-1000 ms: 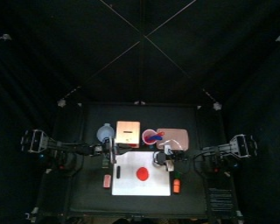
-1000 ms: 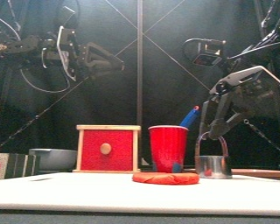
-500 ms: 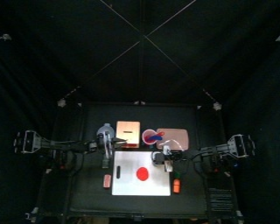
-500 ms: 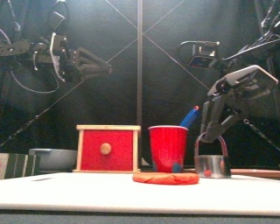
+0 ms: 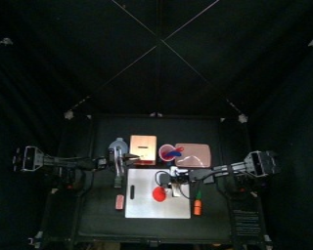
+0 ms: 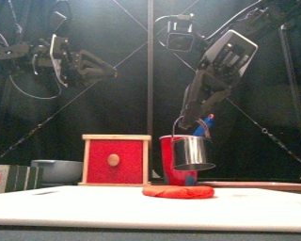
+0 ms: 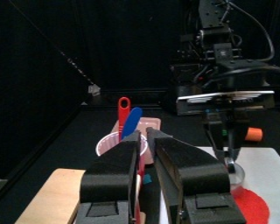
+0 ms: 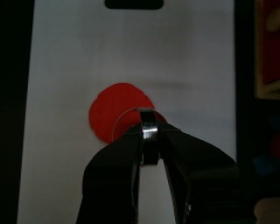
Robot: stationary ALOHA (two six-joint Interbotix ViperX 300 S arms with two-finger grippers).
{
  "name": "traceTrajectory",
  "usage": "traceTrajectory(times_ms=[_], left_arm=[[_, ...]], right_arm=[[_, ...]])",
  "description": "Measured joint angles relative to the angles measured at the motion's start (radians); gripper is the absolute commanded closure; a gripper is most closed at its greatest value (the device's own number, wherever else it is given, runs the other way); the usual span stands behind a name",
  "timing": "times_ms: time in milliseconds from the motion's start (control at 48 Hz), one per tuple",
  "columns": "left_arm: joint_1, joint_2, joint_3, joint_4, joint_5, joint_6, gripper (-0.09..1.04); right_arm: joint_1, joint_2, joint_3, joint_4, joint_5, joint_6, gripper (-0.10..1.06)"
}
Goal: Get the cutter from the drawer then cut the dough then place the extra dough in the bowl
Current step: Cut the dough
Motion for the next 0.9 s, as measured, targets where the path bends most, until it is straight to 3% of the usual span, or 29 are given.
traceTrajectory(times_ms=[438, 896], left_arm=[[0.0, 0.0, 0.014, -0.017, 0.008, -0.003, 0.36], [0.0, 0.0, 0.017, -0.037, 0.037, -0.005, 0.36]], right_arm=[[0.009, 0.046, -0.002, -0.101, -0.075, -0.002, 0.4], [0.008, 0.055, -0.002, -0.091, -0.101, -0.002, 0.4]])
